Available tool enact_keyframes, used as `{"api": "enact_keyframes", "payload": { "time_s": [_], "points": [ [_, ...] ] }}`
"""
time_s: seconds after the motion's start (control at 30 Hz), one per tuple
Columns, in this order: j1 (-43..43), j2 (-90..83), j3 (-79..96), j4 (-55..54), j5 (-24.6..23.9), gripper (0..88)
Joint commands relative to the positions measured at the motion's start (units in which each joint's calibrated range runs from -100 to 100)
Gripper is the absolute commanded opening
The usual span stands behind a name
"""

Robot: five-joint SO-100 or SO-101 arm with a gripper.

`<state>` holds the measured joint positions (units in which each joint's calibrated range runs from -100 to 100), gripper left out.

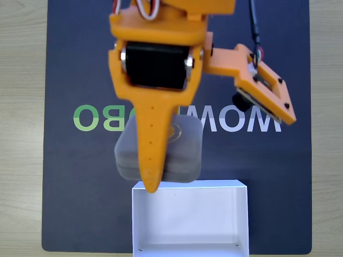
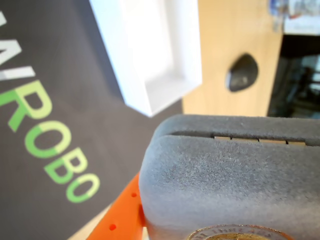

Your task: Grab the usb to bin

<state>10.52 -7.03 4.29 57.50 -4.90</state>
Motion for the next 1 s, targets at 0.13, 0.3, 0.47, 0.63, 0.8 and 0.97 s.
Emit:
{"api": "enact_keyframes", "payload": {
  "time_s": [0.13,0.3,0.47,0.63,0.8,0.97],
  "points": [
    [-2.27,22.59,-19.11,-3.68,0.17,0.9],
    [-3.45,35.31,-29.77,-3.68,0.22,0.9],
    [-4.38,44.63,-39.25,-3.68,0.27,0.9],
    [-4.88,50.40,-44.67,-3.68,0.27,0.9],
    [-4.71,53.96,-46.30,-4.12,0.33,0.9],
    [-4.46,55.31,-46.21,-6.39,1.80,1.0]
  ]
}}
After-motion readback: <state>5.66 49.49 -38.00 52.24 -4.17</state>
